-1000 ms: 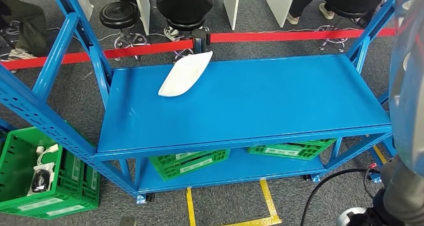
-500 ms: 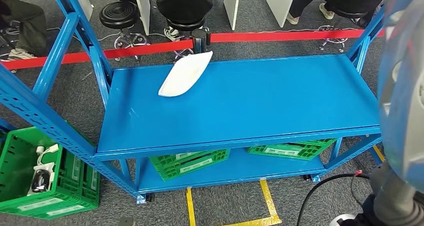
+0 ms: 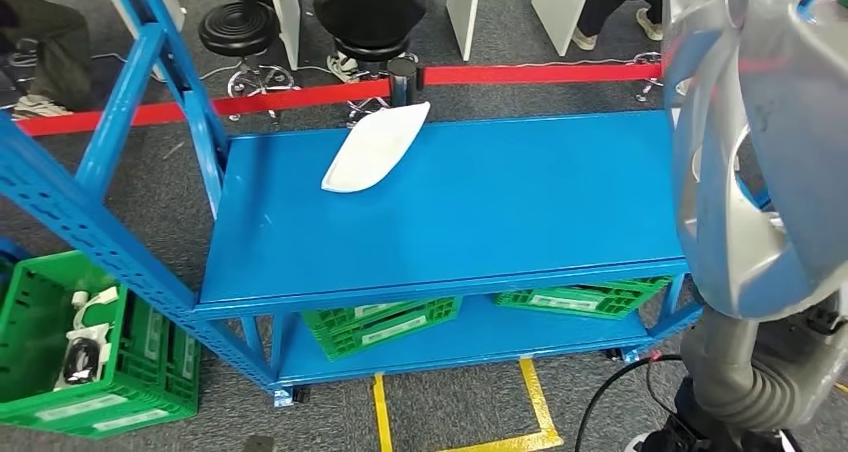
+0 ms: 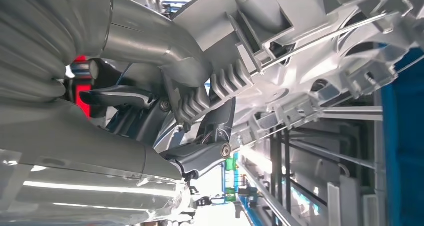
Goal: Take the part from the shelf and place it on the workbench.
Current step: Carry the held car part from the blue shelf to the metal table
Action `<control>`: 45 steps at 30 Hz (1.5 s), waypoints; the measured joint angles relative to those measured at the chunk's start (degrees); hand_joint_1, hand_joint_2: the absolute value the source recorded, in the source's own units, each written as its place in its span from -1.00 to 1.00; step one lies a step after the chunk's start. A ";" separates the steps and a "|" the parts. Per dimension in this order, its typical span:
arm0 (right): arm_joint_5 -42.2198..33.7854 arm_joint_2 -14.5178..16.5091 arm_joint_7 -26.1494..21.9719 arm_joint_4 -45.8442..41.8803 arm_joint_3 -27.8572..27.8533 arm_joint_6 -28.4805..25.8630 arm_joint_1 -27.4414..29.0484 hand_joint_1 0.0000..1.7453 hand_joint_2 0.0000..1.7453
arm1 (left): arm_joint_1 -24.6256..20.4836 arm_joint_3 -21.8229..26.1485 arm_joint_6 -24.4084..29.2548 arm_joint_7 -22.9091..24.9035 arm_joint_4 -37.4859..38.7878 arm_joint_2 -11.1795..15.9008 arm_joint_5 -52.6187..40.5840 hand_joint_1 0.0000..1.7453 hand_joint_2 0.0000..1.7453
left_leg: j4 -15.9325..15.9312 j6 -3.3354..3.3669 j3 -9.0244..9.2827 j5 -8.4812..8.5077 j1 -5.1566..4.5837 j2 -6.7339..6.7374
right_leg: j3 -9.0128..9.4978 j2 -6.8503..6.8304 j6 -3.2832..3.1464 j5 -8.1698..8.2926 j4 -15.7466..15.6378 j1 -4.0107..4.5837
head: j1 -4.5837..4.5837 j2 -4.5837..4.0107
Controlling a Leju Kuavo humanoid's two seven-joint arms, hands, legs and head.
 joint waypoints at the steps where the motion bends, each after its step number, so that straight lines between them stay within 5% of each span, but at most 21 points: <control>1: -0.29 0.03 -0.09 0.54 0.11 0.00 -0.24 1.00 1.00 | 0.09 -0.03 0.03 1.00 0.01 0.04 -0.37 -1.00 1.00 | 0.01 0.00 -0.05 0.02 -0.12 0.16 | -1.44 0.00 0.03 -1.48 3.62 0.00 | 0.16 0.00; 3: -1.06 0.10 -0.30 1.56 0.37 0.02 -0.83 1.00 1.00 | 0.25 -0.08 0.10 2.86 0.05 0.18 -1.09 -1.00 1.00 | 0.05 -0.05 -0.12 0.09 -0.34 0.43 | -2.39 0.00 -0.10 -1.46 6.52 0.01 | 0.23 0.00; 7: -2.82 0.37 -1.25 3.67 1.10 0.23 -2.90 1.00 1.00 | 0.10 -0.48 0.96 4.37 0.07 0.55 -1.85 -1.00 1.00 | 0.16 -0.71 -0.35 0.45 -0.47 0.55 | 4.51 0.23 -1.12 5.45 -7.12 0.21 | 0.19 0.00; 12: -3.76 0.67 -1.78 5.77 1.54 0.57 -5.17 1.00 1.00 | -0.26 -0.58 1.80 5.05 0.04 0.80 -1.98 -1.00 1.00 | 0.65 -2.58 -1.17 0.68 -0.11 0.31 | 5.34 -0.08 -2.88 6.73 -10.68 0.68 | 0.04 0.00; 14: -3.83 0.87 -1.87 6.39 1.66 0.64 -5.65 1.00 1.00 | -0.45 -0.58 1.87 5.20 0.04 0.90 -2.00 -1.00 1.00 | 4.51 -3.10 -2.71 -2.84 0.07 -0.33 | 4.69 -0.49 -3.64 7.59 -11.09 0.48 | -0.58 0.00; 16: -3.86 1.10 -1.95 6.97 1.77 0.68 -5.89 1.00 1.00 | -0.53 -0.60 1.89 5.29 0.04 0.97 -2.01 -1.00 1.00 | 12.01 -3.57 -5.32 -7.69 0.30 -0.82 | 3.65 -0.75 -3.84 8.23 -10.92 0.55 | -1.33 0.00; 18: -4.02 1.31 -1.97 7.50 1.98 0.72 -6.04 1.00 1.00 | -0.51 -0.62 1.95 5.29 0.04 1.02 -2.00 -1.00 1.00 | 16.61 -3.88 -6.33 -9.53 0.44 -0.87 | 2.57 -1.01 -3.72 8.73 -10.52 0.60 | -1.67 0.00; 19: -4.19 1.38 -1.99 7.74 2.11 0.75 -6.14 1.00 1.00 | -0.52 -0.63 2.00 5.27 0.04 1.04 -1.97 -1.00 1.00 | 16.14 -3.96 -5.54 -8.92 0.50 -0.85 | 2.03 -1.08 -3.60 8.93 -10.25 0.58 | -1.78 0.00; 22: -4.78 1.43 -2.06 8.48 2.41 1.09 -6.67 1.00 1.00 | -0.73 -0.63 2.19 5.23 0.03 1.27 -1.80 -1.00 1.00 | 5.01 -3.90 1.75 -4.71 0.73 -0.76 | 0.59 -1.12 -3.00 9.47 -9.19 0.48 | -2.08 0.00; 24: -4.94 1.43 -2.09 9.03 2.58 1.37 -7.12 1.00 1.00 | -0.92 -0.63 2.35 5.32 0.03 1.35 -1.71 -1.00 1.00 | 0.33 -3.44 4.38 -3.81 0.60 -0.85 | 0.08 -1.09 -2.35 9.93 -8.74 0.51 | -2.06 0.00; 28: -4.96 1.51 -2.15 10.01 2.92 1.53 -7.75 1.00 1.00 | -0.92 -0.63 2.70 5.49 0.04 1.51 -1.43 -1.00 1.00 | 0.08 -1.88 3.33 -2.78 0.37 -0.79 | -0.49 -0.92 -1.06 9.95 -8.20 0.22 | -1.79 0.00; 30: -4.95 1.53 -2.18 10.40 3.07 1.55 -7.97 1.00 1.00 | -0.97 -0.63 2.90 5.50 0.04 1.66 -1.42 -1.00 1.00 | -0.03 -0.94 2.24 -1.69 0.31 -0.68 | -1.96 -0.74 -0.68 5.63 -4.02 0.17 | -1.34 0.00; 32: -4.98 1.56 -2.18 10.84 3.27 1.56 -8.16 1.00 1.00 | -0.96 -0.63 2.98 5.53 0.04 1.72 -1.42 -1.00 1.00 | 0.01 -0.46 0.74 -0.51 -0.08 -0.61 | -3.81 -0.65 -0.61 0.19 3.55 0.24 | -0.68 0.00; 34: -5.07 1.60 -2.17 11.31 3.50 1.55 -8.25 1.00 1.00 | -0.94 -0.63 3.05 5.63 0.04 1.76 -1.33 -1.00 1.00 | 0.05 -0.23 -0.75 0.57 -0.59 -0.51 | -3.86 -0.60 -1.02 -1.36 7.90 0.44 | -0.27 0.00; 35: -5.12 1.63 -2.17 11.55 3.62 1.53 -8.30 1.00 1.00 | -0.92 -0.63 3.11 5.68 0.05 1.81 -1.18 -1.00 1.00 | 0.06 -0.17 -1.48 1.11 -0.88 -0.46 | -2.61 -0.56 -1.48 -0.39 7.26 0.67 | -0.08 0.00; 37: -5.25 1.67 -2.21 12.02 3.80 1.41 -8.41 1.00 1.00 | -0.91 -0.63 3.20 5.63 0.05 1.92 -0.64 -1.00 1.00 | 0.08 -0.12 -2.76 2.18 -1.40 -0.42 | 2.32 -0.38 -2.83 2.91 0.65 1.47 | 0.19 0.00; 40: -5.84 1.68 -2.69 12.31 3.93 0.93 -8.30 1.00 1.00 | -0.81 -0.63 3.36 5.11 0.02 1.94 0.55 -1.00 1.00 | 0.02 -0.52 -3.79 3.64 -1.38 -0.19 | 8.99 -0.10 -4.75 3.75 -10.65 2.69 | -0.11 0.00; 43: -6.50 1.57 -3.49 12.60 3.88 0.42 -8.03 1.00 1.00 | -0.44 -0.63 3.52 4.76 0.02 1.98 1.44 -1.00 1.00 | -0.20 -1.35 -4.25 4.89 -0.81 -0.01 | 9.55 -0.17 -5.08 4.73 -13.27 3.13 | 0.22 -0.01; 45: -6.73 1.49 -3.77 12.73 3.81 0.34 -8.00 1.00 1.00 | -0.21 -0.63 3.62 4.71 0.01 2.05 1.60 -1.00 1.00 | 1.01 -1.84 -5.16 3.10 -0.81 -0.37 | 8.92 -0.49 -5.35 6.56 -14.33 2.74 | 0.30 0.00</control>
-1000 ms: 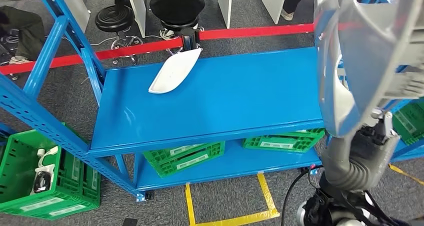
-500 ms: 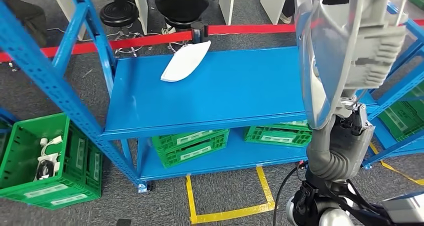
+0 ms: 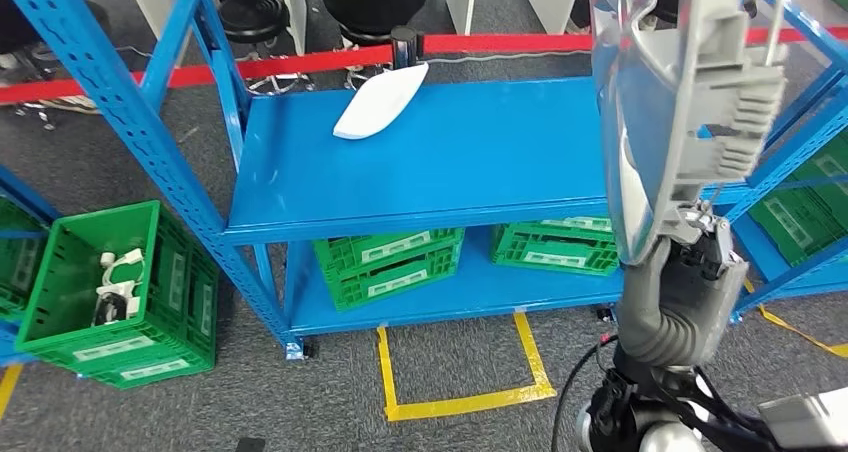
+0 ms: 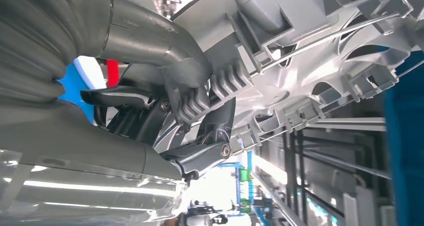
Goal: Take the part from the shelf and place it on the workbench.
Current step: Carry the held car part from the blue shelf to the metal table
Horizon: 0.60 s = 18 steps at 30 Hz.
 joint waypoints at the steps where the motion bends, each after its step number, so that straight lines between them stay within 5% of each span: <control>1: -0.05 -0.01 -0.08 0.02 -0.03 0.00 0.07 1.00 1.00 | 0.04 0.00 0.04 -0.01 -0.01 0.05 0.03 -1.00 1.00 | 2.06 -0.29 -0.85 -2.40 0.12 -0.25 | -0.62 -0.17 -0.01 0.91 -0.43 -0.29 | -0.23 0.00; 3: -0.11 -0.03 -0.12 0.10 -0.09 -0.01 0.29 1.00 1.00 | 0.10 0.00 0.08 -0.01 -0.01 0.13 0.04 -1.00 1.00 | 8.83 -1.13 -2.61 -7.97 0.70 -0.56 | -2.32 -0.30 0.14 2.23 -0.35 -0.54 | -0.87 0.01; 4: -0.13 -0.04 -0.12 0.21 -0.10 -0.01 0.38 1.00 1.00 | 0.13 0.00 0.09 -0.01 0.00 0.18 0.04 -1.00 1.00 | 12.11 -1.57 -3.06 -9.39 1.03 -0.57 | -3.21 -0.42 0.38 2.74 -0.11 -0.70 | -1.11 0.00; 6: -0.17 -0.04 -0.12 0.43 -0.12 -0.02 0.46 1.00 1.00 | 0.17 0.00 0.09 0.00 0.01 0.28 0.04 -1.00 1.00 | 14.82 -2.51 -1.96 -8.42 1.67 -0.50 | -5.40 -0.66 1.03 3.65 0.88 -1.26 | -1.36 0.00; 8: -0.18 -0.04 -0.12 0.51 -0.13 -0.02 0.51 1.00 1.00 | 0.15 0.00 0.09 0.01 0.01 0.33 0.04 -1.00 1.00 | 10.25 -3.49 2.60 -5.32 2.39 -0.32 | -7.73 -0.76 1.80 4.25 2.47 -1.91 | -1.55 0.00; 9: -0.18 -0.06 -0.12 0.49 -0.15 -0.01 0.55 1.00 1.00 | 0.10 0.00 0.09 0.00 -0.01 0.32 0.04 -1.00 1.00 | 6.19 -3.94 5.68 -5.31 2.56 -0.27 | -8.85 -0.76 2.22 4.43 3.44 -2.14 | -1.78 0.00; 11: -0.19 -0.09 -0.11 0.46 -0.19 -0.01 0.63 1.00 1.00 | 0.03 0.00 0.10 -0.04 -0.04 0.28 0.03 -1.00 1.00 | 0.22 -3.62 9.70 -6.99 2.59 -0.24 | -10.18 -0.73 3.02 4.75 5.05 -2.32 | -2.05 0.00; 12: -0.19 -0.10 -0.11 0.45 -0.20 -0.01 0.68 1.00 1.00 | 0.04 0.01 0.11 -0.06 -0.05 0.29 0.03 -1.00 1.00 | -0.92 -3.03 10.25 -7.81 2.36 -0.30 | -10.49 -0.75 3.44 5.02 5.44 -2.40 | -2.09 0.00; 15: -0.15 -0.17 -0.13 0.48 -0.20 -0.04 0.76 1.00 1.00 | 0.08 0.02 0.16 -0.07 -0.02 0.43 0.05 -1.00 1.00 | -0.62 -0.81 8.81 -6.78 2.09 -0.34 | -11.11 -0.65 4.45 4.65 6.11 -2.77 | -1.83 0.00; 18: -0.10 -0.33 -0.14 0.46 -0.21 -0.06 0.75 1.00 1.00 | 0.03 0.02 0.18 -0.08 -0.02 0.45 0.05 -1.00 1.00 | -0.62 0.50 6.45 -4.69 1.82 -0.44 | -12.79 -0.16 4.90 -3.46 13.70 -2.87 | -1.05 0.00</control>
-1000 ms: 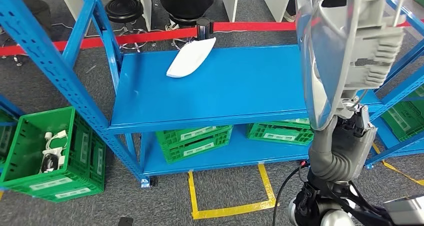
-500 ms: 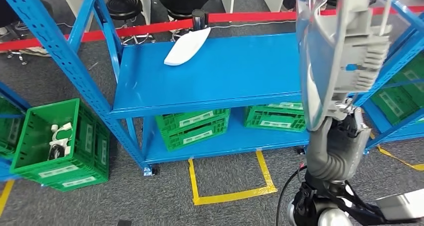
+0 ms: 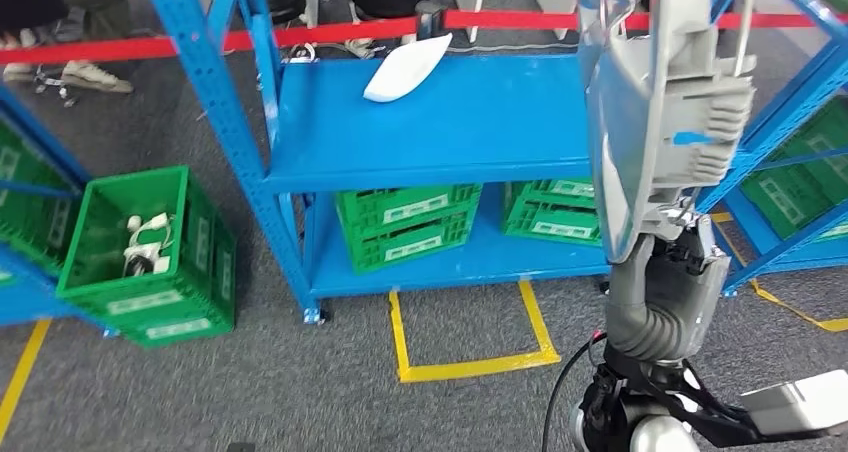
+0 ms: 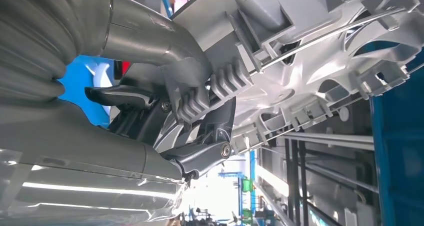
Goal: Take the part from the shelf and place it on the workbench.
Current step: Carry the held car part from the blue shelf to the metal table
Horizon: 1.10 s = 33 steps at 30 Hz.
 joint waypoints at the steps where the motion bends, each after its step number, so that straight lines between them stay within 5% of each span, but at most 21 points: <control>1: -0.01 -0.04 0.00 0.01 -0.01 0.00 0.00 1.00 1.00 | 0.03 0.00 0.00 -0.01 0.00 0.01 0.00 -1.00 1.00 | 0.03 0.22 -0.88 0.73 -0.23 -0.05 | -0.48 0.09 -0.01 -2.66 3.89 0.03 | 0.36 0.00; 2: -0.03 -0.07 0.00 0.04 0.00 0.00 0.01 1.00 1.00 | 0.06 0.00 0.01 0.00 0.00 0.02 0.01 -1.00 1.00 | 0.06 0.35 -1.67 1.36 -0.47 -0.07 | -0.66 0.13 -0.12 -3.98 6.87 0.08 | 0.65 0.00; 4: -0.05 -0.08 0.00 0.15 0.01 0.00 0.02 1.00 1.00 | 0.10 0.00 0.02 0.00 0.00 0.07 0.01 -1.00 1.00 | 0.09 0.56 -3.45 2.73 -1.12 -0.10 | 1.00 0.18 -0.91 -2.91 8.22 0.46 | 1.06 0.00; 6: -0.06 -0.08 0.00 0.19 0.00 0.00 -0.03 1.00 1.00 | 0.09 0.00 0.02 0.00 -0.01 0.06 0.00 -1.00 1.00 | 0.09 0.65 -5.04 4.06 -1.63 -0.09 | 6.20 0.31 -2.56 -0.11 1.78 1.50 | 1.17 0.00; 8: -0.06 -0.08 0.00 0.11 -0.01 0.00 -0.18 1.00 1.00 | 0.10 0.00 0.03 -0.02 -0.02 -0.07 -0.01 -1.00 1.00 | 0.09 0.45 -5.90 5.25 -1.90 -0.02 | 12.52 0.37 -4.11 0.01 -7.72 2.70 | 1.07 0.00; 10: -0.06 -0.08 0.00 0.04 -0.01 0.00 -0.20 1.00 1.00 | 0.12 0.00 0.04 -0.06 -0.02 -0.17 -0.01 -1.00 1.00 | -0.11 -0.01 -6.31 6.47 -1.77 0.17 | 15.14 0.49 -4.45 -0.53 -12.41 3.36 | 0.96 0.00; 12: -0.06 -0.08 0.00 0.03 0.00 0.00 -0.19 1.00 1.00 | 0.19 0.00 0.05 -0.07 -0.02 -0.16 0.00 -1.00 1.00 | -0.21 -0.53 -6.75 6.86 -1.56 0.25 | 14.57 0.41 -4.44 0.77 -13.15 3.44 | 1.00 0.00; 13: -0.06 -0.08 0.00 0.02 0.01 0.00 -0.23 1.00 1.00 | 0.23 0.00 0.07 -0.06 -0.01 -0.13 0.00 -1.00 1.00 | 0.45 -0.76 -7.20 5.75 -1.54 0.21 | 14.09 0.27 -4.67 1.62 -13.53 3.33 | 1.01 0.00; 17: 3.41 -0.04 0.98 -0.33 -0.39 -0.19 -0.54 1.00 1.00 | 0.31 0.00 3.71 -0.49 -0.01 -0.16 0.29 -1.00 1.00 | 12.63 -1.78 -10.24 -4.66 -0.95 -0.02 | 10.41 -0.11 -4.91 4.52 -13.16 2.99 | -0.39 0.00; 19: 6.45 -0.04 3.85 -1.23 -1.16 -0.30 -1.35 1.00 1.00 | 0.38 0.00 6.20 -0.73 -0.01 -0.34 0.50 -1.00 1.00 | 17.14 -2.23 -9.78 -4.41 -0.62 -0.02 | 8.08 -0.19 -4.67 5.52 -12.14 2.90 | -0.92 0.00; 21: 7.84 -0.05 5.98 -2.32 -1.88 -0.34 -2.09 1.00 1.00 | 0.41 0.00 7.06 -0.78 0.00 -0.49 0.55 -1.00 1.00 | 14.28 -2.47 -5.79 -1.21 -0.39 0.03 | 5.76 -0.23 -4.21 6.26 -10.83 2.71 | -1.35 0.00; 24: 8.49 -0.03 6.96 -3.62 -2.73 -0.35 -2.50 1.00 1.00 | 0.38 0.00 7.35 -0.86 -0.01 -0.61 0.53 -1.00 1.00 | 2.33 -2.13 2.95 -2.65 -0.44 0.04 | 3.41 -0.36 -3.39 6.92 -8.66 2.55 | -1.67 0.00; 25: 8.61 -0.01 7.09 -3.94 -2.87 -0.35 -2.59 1.00 1.00 | 0.39 0.00 7.42 -0.92 -0.01 -0.67 0.51 -1.00 1.00 | -0.03 -1.78 4.39 -3.68 -0.61 0.02 | 3.07 -0.41 -3.11 7.18 -8.24 2.51 | -1.67 0.00; 27: 8.64 0.02 7.16 -4.49 -3.01 -0.35 -2.71 1.00 1.00 | 0.43 0.00 7.51 -1.02 -0.01 -0.81 0.31 -1.00 1.00 | -0.74 -0.76 4.31 -3.40 -0.82 0.04 | 2.72 -0.44 -2.53 7.79 -8.00 2.34 | -1.61 0.00; 29: 8.62 0.05 7.15 -4.90 -3.20 -0.35 -2.82 1.00 1.00 | 0.39 0.00 7.73 -0.95 0.00 -1.01 -0.16 -1.00 1.00 | -0.86 0.27 3.39 -2.29 -0.74 0.14 | 1.98 -0.19 -1.83 6.23 -6.84 2.11 | -1.58 0.00; 33: 8.56 0.10 7.22 -5.38 -3.86 -0.35 -3.17 1.00 1.00 | 0.31 -0.02 8.68 -0.49 0.00 -1.42 -1.40 -1.00 1.00 | -0.84 1.14 0.49 0.22 -0.80 0.09 | -0.13 0.22 -0.54 -3.71 4.73 1.48 | -0.82 0.00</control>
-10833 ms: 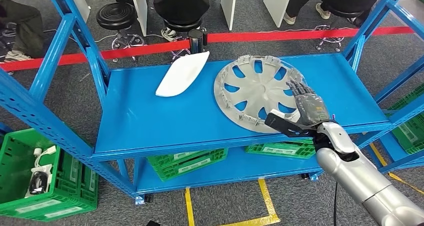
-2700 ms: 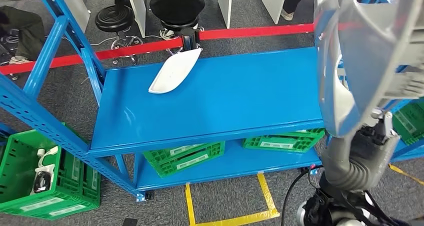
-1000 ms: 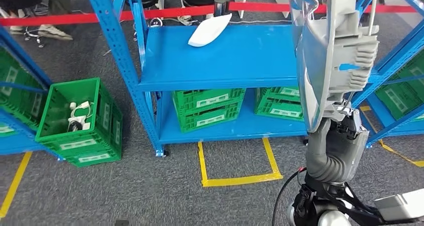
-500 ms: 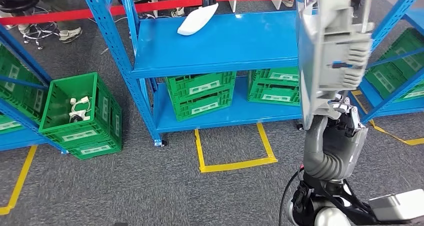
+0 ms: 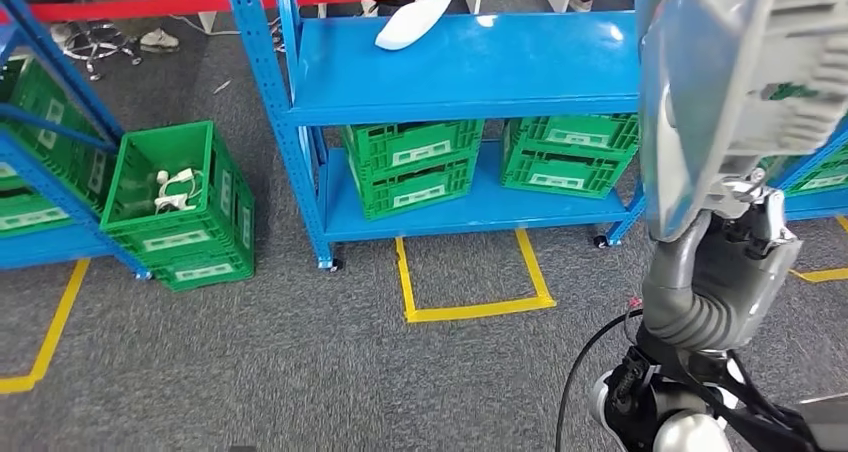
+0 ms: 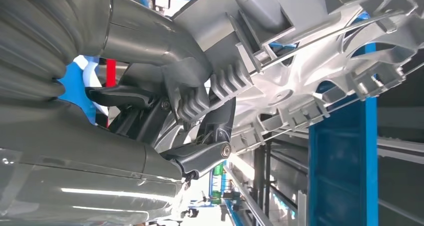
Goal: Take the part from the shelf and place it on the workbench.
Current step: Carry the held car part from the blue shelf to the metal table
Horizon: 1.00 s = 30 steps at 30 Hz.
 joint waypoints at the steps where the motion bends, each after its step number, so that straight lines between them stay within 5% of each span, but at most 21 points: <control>1: -0.05 0.01 0.05 -0.04 -0.04 0.00 -0.07 1.00 1.00 | 0.00 -0.01 0.32 0.14 0.00 -0.04 -0.20 -1.00 1.00 | 0.05 -0.05 -0.80 0.61 -0.03 0.01 | 0.01 0.02 0.13 -0.82 2.59 -0.15 | 0.13 0.00; 3: -0.14 0.02 0.12 -0.05 -0.05 0.00 -0.17 1.00 1.00 | -0.01 -0.01 0.79 0.35 0.00 -0.05 -0.43 -1.00 1.00 | 0.12 -0.29 -2.21 1.67 -0.07 0.06 | 1.93 0.02 0.21 0.87 2.89 -0.43 | 0.30 0.00; 5: -0.36 0.03 0.13 -0.05 -0.04 0.00 -0.47 1.00 1.00 | -0.09 -0.01 1.06 0.55 0.00 -0.05 -0.64 -1.00 1.00 | 0.18 -0.69 -3.18 2.53 -0.09 0.09 | 7.02 0.06 0.23 4.18 -4.10 -0.74 | 0.43 0.00; 7: -0.74 0.06 0.13 -0.04 -0.03 0.00 -1.01 1.00 1.00 | -0.35 -0.01 1.19 0.70 0.00 -0.02 -0.83 -1.00 1.00 | 0.32 -1.31 -3.82 3.38 -0.22 0.13 | 12.18 0.40 0.05 5.20 -12.67 -0.80 | 0.56 0.00; 9: -1.15 0.09 0.13 -0.03 -0.03 0.00 -1.39 1.00 1.00 | -0.61 0.00 1.24 0.82 0.00 0.03 -0.97 -1.00 1.00 | 0.35 -2.06 -4.48 4.41 -0.21 0.27 | 13.69 0.71 -0.36 4.82 -16.12 -0.49 | 0.42 0.00; 12: -1.72 0.14 0.09 0.08 0.00 0.01 -1.63 1.00 1.00 | -0.59 -0.01 1.21 1.09 0.00 0.04 -1.09 -1.00 1.00 | 1.41 -3.01 -5.91 3.64 0.01 0.49 | 12.31 0.35 -1.59 5.73 -16.46 -0.19 | 0.01 0.00; 16: -2.45 0.17 -0.06 0.32 0.13 0.02 -1.77 1.00 1.00 | -0.60 -0.10 1.16 1.31 0.00 -0.01 -1.39 -1.00 1.00 | 14.21 -3.26 -9.69 -6.58 0.08 0.06 | 9.22 -0.09 -3.43 7.73 -16.00 0.48 | -1.04 0.00; 18: -2.64 0.20 -0.09 0.54 0.22 0.02 -1.77 1.00 1.00 | -0.58 -0.18 1.15 1.41 0.00 -0.01 -1.46 -1.00 1.00 | 18.32 -2.95 -9.53 -7.15 -0.12 -0.11 | 7.52 -0.22 -3.66 8.54 -15.33 1.07 | -1.12 0.00; 19: -2.72 0.20 -0.09 0.62 0.26 0.02 -1.77 1.00 1.00 | -0.58 -0.20 1.15 1.45 0.00 -0.01 -1.48 -1.00 1.00 | 17.68 -2.65 -8.19 -5.92 -0.29 -0.13 | 6.70 -0.26 -3.72 8.84 -14.91 1.32 | -1.13 0.00; 21: -2.85 0.20 -0.09 0.74 0.33 0.02 -1.75 1.00 1.00 | -0.61 -0.21 1.15 1.48 0.00 0.00 -1.49 -1.00 1.00 | 11.19 -1.68 -2.92 -2.91 -0.88 -0.33 | 5.29 -0.28 -3.82 9.33 -14.04 1.65 | -1.15 0.00; 24: -2.92 0.20 -0.10 1.01 0.42 0.02 -1.75 1.00 1.00 | -0.68 -0.24 1.17 1.49 0.00 0.22 -1.53 -1.00 1.00 | 0.54 -0.24 3.91 -2.77 -1.61 -0.40 | 4.35 -0.43 -3.49 10.26 -13.49 1.70 | -1.07 0.00; 28: -3.01 0.21 -0.14 1.12 0.57 0.02 -1.85 1.00 1.00 | -0.71 -0.28 1.17 1.61 0.01 0.25 -1.56 -1.00 1.00 | -2.19 0.36 3.99 -1.34 -1.53 -0.17 | 3.45 -0.31 -2.61 10.93 -13.51 1.40 | -1.26 0.00; 30: -3.20 0.17 -0.26 1.15 0.66 0.02 -1.89 1.00 1.00 | -0.83 -0.30 1.18 1.67 0.01 0.19 -1.60 -1.00 1.00 | -3.25 0.69 3.06 0.11 -1.02 0.03 | 2.10 0.14 -1.72 7.02 -10.16 1.13 | -1.06 0.00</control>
